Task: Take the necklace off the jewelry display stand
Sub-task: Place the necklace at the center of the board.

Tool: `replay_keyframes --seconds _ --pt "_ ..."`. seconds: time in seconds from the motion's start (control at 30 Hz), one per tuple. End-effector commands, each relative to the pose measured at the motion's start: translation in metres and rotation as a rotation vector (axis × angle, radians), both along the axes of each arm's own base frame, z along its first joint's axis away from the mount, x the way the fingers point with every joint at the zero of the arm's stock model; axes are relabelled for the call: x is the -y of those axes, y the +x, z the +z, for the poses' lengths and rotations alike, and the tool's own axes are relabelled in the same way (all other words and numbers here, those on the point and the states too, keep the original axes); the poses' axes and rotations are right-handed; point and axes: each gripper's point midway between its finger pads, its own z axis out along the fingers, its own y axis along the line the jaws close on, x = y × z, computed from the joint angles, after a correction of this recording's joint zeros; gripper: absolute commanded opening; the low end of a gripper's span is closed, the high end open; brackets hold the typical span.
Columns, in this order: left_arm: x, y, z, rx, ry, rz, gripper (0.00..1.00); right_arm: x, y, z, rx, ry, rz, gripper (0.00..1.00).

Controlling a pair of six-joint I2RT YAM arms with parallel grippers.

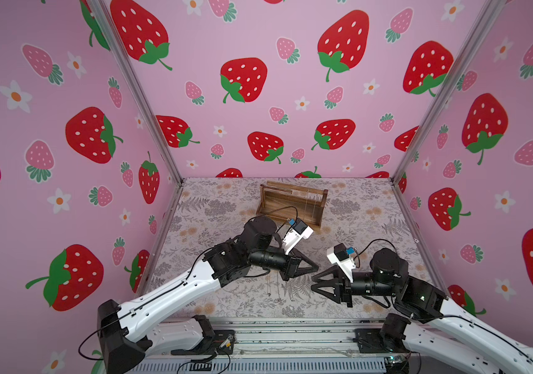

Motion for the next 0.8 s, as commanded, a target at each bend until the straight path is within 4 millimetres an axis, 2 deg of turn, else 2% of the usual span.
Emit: replay_keyframes --seconds 0.0,0.77 --pt "0.003 -0.001 0.014 0.035 -0.027 -0.005 0.0 0.003 -0.003 0.015 0.025 0.033 0.002 0.33" --pt "0.011 -0.006 0.005 0.027 0.001 -0.026 0.0 0.013 0.015 0.023 0.099 0.013 -0.121 0.3"
